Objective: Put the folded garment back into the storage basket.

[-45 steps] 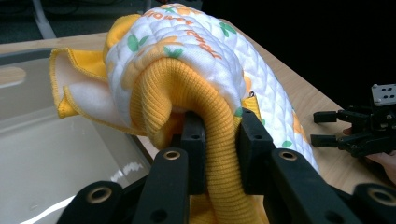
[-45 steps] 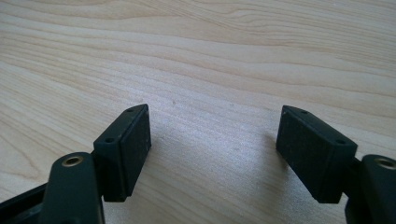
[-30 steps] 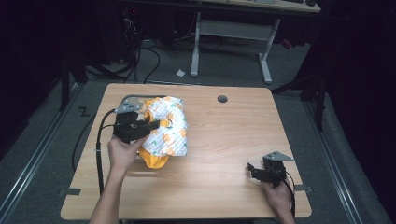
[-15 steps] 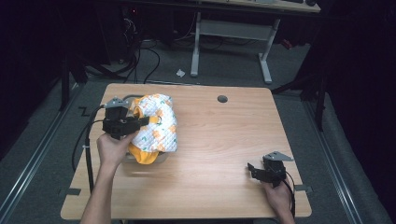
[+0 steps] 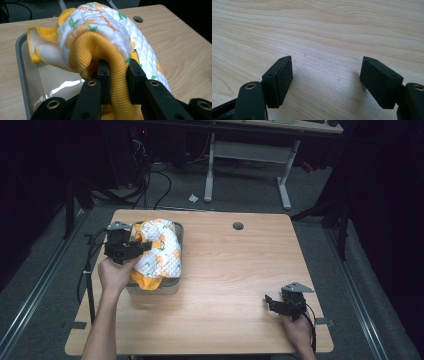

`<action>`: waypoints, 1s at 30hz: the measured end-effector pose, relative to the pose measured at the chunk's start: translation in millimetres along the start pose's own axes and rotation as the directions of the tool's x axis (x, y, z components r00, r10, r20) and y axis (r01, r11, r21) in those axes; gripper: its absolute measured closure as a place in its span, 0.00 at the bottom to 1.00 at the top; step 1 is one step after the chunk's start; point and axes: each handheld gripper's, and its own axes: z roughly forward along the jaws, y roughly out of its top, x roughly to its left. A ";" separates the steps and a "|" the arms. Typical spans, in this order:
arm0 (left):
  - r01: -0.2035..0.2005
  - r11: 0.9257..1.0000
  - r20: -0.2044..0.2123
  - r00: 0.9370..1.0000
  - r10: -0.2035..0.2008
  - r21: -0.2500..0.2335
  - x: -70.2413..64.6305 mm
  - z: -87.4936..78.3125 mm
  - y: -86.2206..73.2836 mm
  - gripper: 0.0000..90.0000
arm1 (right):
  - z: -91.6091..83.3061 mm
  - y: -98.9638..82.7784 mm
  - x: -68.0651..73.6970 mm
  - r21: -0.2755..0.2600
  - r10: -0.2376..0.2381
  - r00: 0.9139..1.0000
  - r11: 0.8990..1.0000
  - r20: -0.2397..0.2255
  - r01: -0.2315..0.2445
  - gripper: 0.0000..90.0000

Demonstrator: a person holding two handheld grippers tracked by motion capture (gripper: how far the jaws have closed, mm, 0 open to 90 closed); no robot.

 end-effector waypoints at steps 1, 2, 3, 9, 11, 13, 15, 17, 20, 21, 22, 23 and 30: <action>-0.007 1.000 -0.011 1.000 0.008 0.009 0.6 1.9 0.1 0.84 | 0.0 0.0 0.0 0.000 0.000 1.000 1.000 0.000 0.000 0.29; -0.013 1.000 -0.022 1.000 0.013 0.019 1.7 5.3 0.2 0.84 | 0.0 0.0 0.0 0.000 0.000 1.000 1.000 0.000 0.000 0.29; -0.013 1.000 -0.024 1.000 0.014 0.021 2.4 6.7 0.3 0.84 | -0.1 0.0 0.1 0.001 0.001 1.000 1.000 0.000 -0.001 0.29; -0.021 0.998 -0.060 0.998 0.025 0.058 7.8 17.2 1.7 0.84 | 0.0 0.0 0.0 0.000 0.000 1.000 1.000 0.000 0.000 0.29; -0.019 0.998 -0.058 0.998 0.023 0.064 8.7 19.1 1.6 0.84 | 0.0 0.0 0.0 0.000 -0.001 1.000 1.000 0.000 0.001 0.29; -0.024 0.997 -0.066 0.997 0.029 0.073 9.5 23.5 1.2 0.84 | 0.0 0.0 0.0 0.000 0.000 1.000 1.000 0.000 0.000 0.29; -0.027 0.996 -0.075 0.997 0.033 0.083 10.1 28.3 0.8 0.84 | 0.0 0.0 0.0 0.000 0.000 1.000 1.000 0.000 0.000 0.29; -0.024 0.996 -0.074 0.997 0.031 0.090 11.4 32.9 0.4 0.84 | 0.0 0.0 0.0 0.000 0.000 1.000 1.000 0.000 0.000 0.29; -0.023 0.994 -0.074 0.997 0.031 0.108 12.4 42.9 -1.5 0.84 | 0.0 0.0 0.0 0.000 0.000 1.000 1.000 0.001 0.000 0.29; -0.027 0.993 -0.076 0.996 0.035 0.113 12.5 45.3 -2.1 0.84 | 0.0 0.0 0.0 0.000 0.000 1.000 1.000 0.001 0.000 0.29; -0.027 0.993 -0.076 0.996 0.035 0.113 12.5 45.3 -2.1 0.84 | 0.0 0.0 0.0 0.000 0.000 1.000 1.000 0.001 0.000 0.29; -0.027 0.993 -0.078 0.996 0.037 0.117 12.6 47.5 -2.7 0.84 | 0.0 0.0 0.0 0.000 0.000 1.000 1.000 0.001 0.000 0.29; -0.013 0.991 -0.081 0.996 0.025 0.135 19.5 61.6 -8.1 0.84 | 0.0 0.0 0.0 0.000 -0.001 1.000 1.000 0.000 0.001 0.29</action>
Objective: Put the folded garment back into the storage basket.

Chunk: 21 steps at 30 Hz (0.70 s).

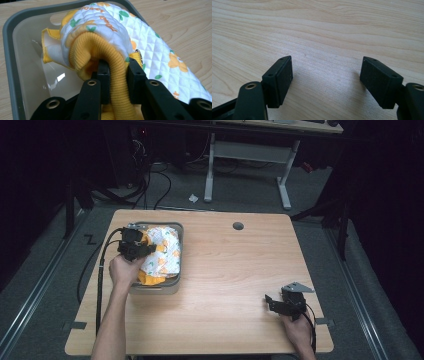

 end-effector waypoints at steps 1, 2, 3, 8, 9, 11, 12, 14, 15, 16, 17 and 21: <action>0.000 1.000 0.000 1.000 0.000 0.000 0.0 0.0 0.0 0.84 | 0.0 0.0 0.0 0.000 0.000 1.000 1.000 0.000 0.000 0.29; -0.001 1.000 -0.002 1.000 0.001 0.007 0.8 2.0 -0.5 0.84 | 0.0 0.0 0.0 0.000 0.000 1.000 1.000 0.000 0.000 0.29; 0.001 1.000 -0.005 1.000 -0.001 0.012 1.3 4.2 -1.1 0.84 | 0.0 0.0 0.0 0.000 0.000 1.000 1.000 0.000 0.000 0.29; -0.007 0.999 -0.027 1.000 0.008 0.044 1.3 16.5 -4.1 0.84 | 0.0 0.0 0.0 0.000 0.000 1.000 1.000 0.000 0.000 0.29; -0.007 0.999 -0.027 1.000 0.008 0.044 1.3 16.5 -4.1 0.83 | 0.0 0.0 0.0 0.000 0.000 1.000 1.000 0.000 0.000 0.29; -0.018 0.999 -0.046 0.999 0.020 0.050 -1.0 19.8 -3.8 0.83 | -0.1 0.0 0.1 0.000 0.000 1.000 1.000 0.000 0.000 0.29; -0.018 0.999 -0.046 0.999 0.020 0.050 -1.0 19.8 -3.8 0.83 | -0.1 0.0 0.1 0.000 0.000 1.000 1.000 0.000 0.000 0.29; -0.031 0.997 -0.071 0.997 0.036 0.065 -1.8 22.9 -4.3 0.81 | -0.1 0.0 0.1 0.000 0.000 1.000 1.000 0.000 0.000 0.29; -0.032 0.997 -0.086 0.996 0.038 0.075 -1.9 25.3 -4.9 0.81 | -0.1 0.0 0.0 0.001 -0.001 1.000 1.000 0.000 0.001 0.29; -0.032 0.995 -0.100 0.994 0.042 0.092 -1.8 27.8 -5.5 0.80 | -0.1 0.0 0.0 0.001 -0.001 1.000 1.000 0.000 0.001 0.29; -0.033 0.994 -0.109 0.993 0.045 0.106 -1.8 30.4 -6.2 0.79 | -0.1 0.0 0.0 0.001 -0.001 1.000 1.000 0.000 0.001 0.29; -0.021 0.991 -0.160 0.986 0.042 0.132 -1.0 35.0 -7.0 0.66 | -0.1 0.0 0.0 0.001 -0.001 1.000 1.000 0.000 0.001 0.29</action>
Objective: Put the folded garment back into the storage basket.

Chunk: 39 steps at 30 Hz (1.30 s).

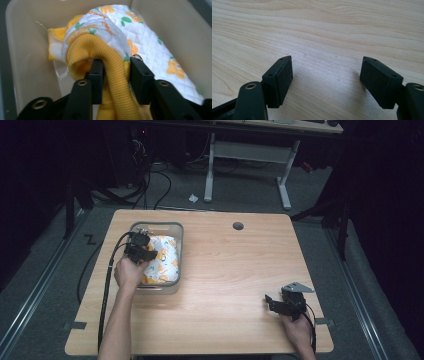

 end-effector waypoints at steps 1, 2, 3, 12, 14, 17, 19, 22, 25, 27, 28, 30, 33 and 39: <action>0.000 1.000 0.000 1.000 0.000 0.000 0.0 0.0 0.0 0.63 | 0.0 0.0 0.0 0.000 0.000 1.000 1.000 0.000 0.000 0.29; 0.006 1.000 -0.002 1.000 -0.006 -0.005 0.4 -0.8 0.1 0.63 | 0.0 0.0 0.0 0.000 0.000 1.000 1.000 0.000 0.000 0.29; 0.010 1.000 -0.014 1.000 -0.010 -0.007 0.5 -1.9 0.3 0.59 | 0.0 0.0 0.0 0.000 0.000 1.000 1.000 0.000 0.000 0.29; 0.008 0.994 -0.018 1.000 -0.010 -0.105 -8.0 -23.0 2.0 0.48 | 0.0 -0.1 0.0 0.000 -0.002 1.000 1.000 0.000 0.002 0.29; 0.006 0.993 -0.010 1.000 -0.007 -0.118 -9.8 -26.6 1.8 0.47 | 0.0 0.0 0.0 0.000 -0.002 1.000 1.000 0.000 0.002 0.29; 0.005 0.991 -0.006 1.000 -0.005 -0.131 -11.9 -29.5 1.5 0.46 | 0.0 -0.1 0.1 -0.001 -0.003 1.000 1.000 0.000 0.003 0.29; 0.004 0.989 -0.003 1.000 -0.004 -0.150 -13.7 -33.1 1.0 0.46 | 0.0 0.0 0.1 -0.001 -0.003 1.000 1.000 0.000 0.003 0.29; 0.035 0.981 0.035 0.999 -0.029 -0.191 -14.6 -38.8 -1.2 0.45 | 0.0 0.0 0.1 -0.001 -0.003 1.000 1.000 -0.001 0.003 0.29; 0.046 0.975 0.047 0.998 -0.037 -0.217 -16.6 -45.9 -4.3 0.45 | 0.0 -0.1 0.2 0.000 -0.004 1.000 1.000 -0.001 0.004 0.29; 0.046 0.972 0.053 0.998 -0.035 -0.231 -18.1 -50.2 -5.8 0.44 | 0.0 -0.1 0.2 -0.001 -0.003 1.000 1.000 -0.001 0.003 0.29; 0.046 0.972 0.053 0.998 -0.035 -0.231 -18.1 -50.2 -5.8 0.44 | 0.0 -0.1 0.2 -0.001 -0.003 1.000 1.000 -0.001 0.003 0.29; 0.050 0.968 0.060 0.998 -0.036 -0.244 -19.9 -53.8 -7.4 0.43 | 0.0 -0.1 0.2 -0.001 -0.003 1.000 1.000 -0.001 0.003 0.29; 0.031 0.969 0.062 0.998 -0.016 -0.247 -25.7 -58.9 -9.1 0.42 | 0.0 -0.1 0.2 -0.001 -0.004 1.000 1.000 -0.001 0.004 0.29; 0.024 0.961 0.093 0.996 0.001 -0.275 -36.1 -65.4 -10.6 0.40 | 0.0 -0.1 0.2 -0.001 -0.003 1.000 1.000 -0.001 0.003 0.29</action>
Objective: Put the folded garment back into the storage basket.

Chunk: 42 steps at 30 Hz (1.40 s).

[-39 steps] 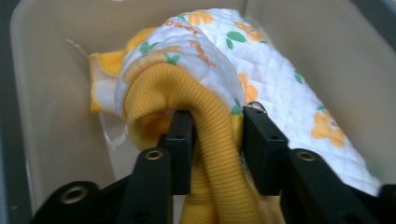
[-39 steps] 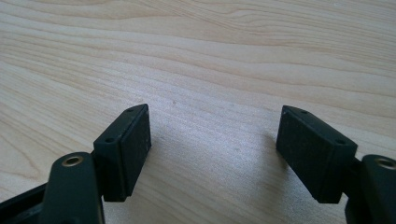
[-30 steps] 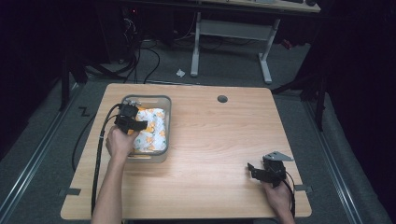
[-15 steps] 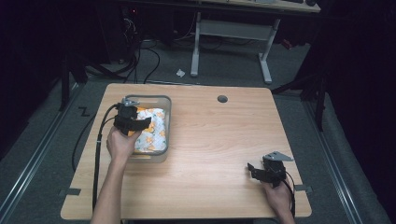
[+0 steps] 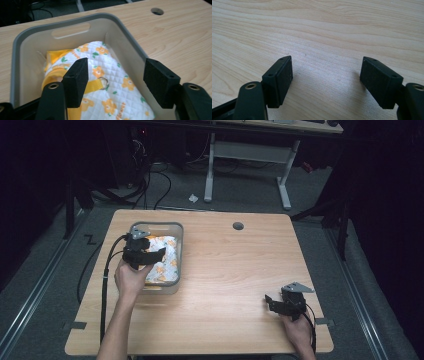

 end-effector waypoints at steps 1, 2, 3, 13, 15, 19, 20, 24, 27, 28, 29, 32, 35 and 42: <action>0.033 0.999 0.036 0.999 -0.032 -0.009 -3.0 -1.6 -1.1 0.40 | 0.0 0.0 0.0 0.000 0.000 1.000 1.000 0.000 0.000 0.29; 0.033 0.999 0.036 0.999 -0.032 -0.009 -3.0 -1.6 -1.1 0.39 | 0.0 0.0 0.0 0.000 0.000 1.000 1.000 0.000 0.000 0.29; 0.058 0.998 0.055 0.997 -0.056 -0.017 -5.9 -3.1 -2.1 0.38 | 0.0 0.0 0.0 0.000 0.000 1.000 1.000 0.000 0.000 0.29; 0.040 0.998 0.075 0.996 -0.037 -0.039 -18.7 -11.4 -5.1 0.37 | 0.1 0.0 -0.1 0.000 0.000 1.000 1.000 0.000 0.000 0.29; 0.037 0.998 0.084 0.996 -0.034 -0.044 -21.6 -12.5 -6.2 0.37 | 0.1 0.0 0.0 0.000 0.000 1.000 1.000 0.000 0.000 0.29; 0.028 0.998 0.095 0.995 -0.023 -0.048 -27.5 -12.8 -8.8 0.37 | 0.1 0.0 -0.1 0.000 0.000 1.000 1.000 -0.001 0.000 0.29; 0.027 0.998 0.099 0.995 -0.022 -0.049 -29.8 -12.9 -9.2 0.37 | 0.1 0.1 0.0 0.000 0.001 1.000 1.000 -0.001 -0.001 0.29; 0.009 0.999 0.116 0.993 -0.003 -0.054 -37.7 -13.5 -10.4 0.37 | 0.1 0.1 -0.1 0.000 0.001 1.000 1.000 -0.001 -0.001 0.29; 0.000 0.998 0.118 0.993 0.007 -0.056 -41.2 -13.7 -11.2 0.37 | 0.1 0.1 -0.1 0.000 0.001 1.000 1.000 -0.001 -0.001 0.29; 0.000 0.998 0.122 0.993 0.007 -0.057 -42.3 -13.6 -11.6 0.37 | 0.1 0.1 -0.1 0.000 0.000 1.000 1.000 -0.001 0.000 0.29; 0.000 0.998 0.129 0.992 0.007 -0.058 -43.5 -13.9 -12.0 0.37 | 0.1 0.1 -0.1 0.000 0.000 1.000 1.000 -0.001 0.000 0.29; -0.008 0.998 0.142 0.990 0.017 -0.065 -49.5 -15.4 -13.3 0.37 | 0.1 0.1 -0.1 0.000 0.001 1.000 1.000 -0.001 -0.001 0.29; -0.019 0.997 0.146 0.989 0.030 -0.072 -54.5 -16.8 -13.9 0.37 | 0.1 0.1 -0.1 0.000 0.001 1.000 1.000 -0.001 -0.001 0.29; -0.024 0.996 0.166 0.985 0.038 -0.084 -61.9 -19.1 -15.5 0.37 | 0.1 0.0 -0.1 0.000 0.000 1.000 1.000 -0.001 0.000 0.29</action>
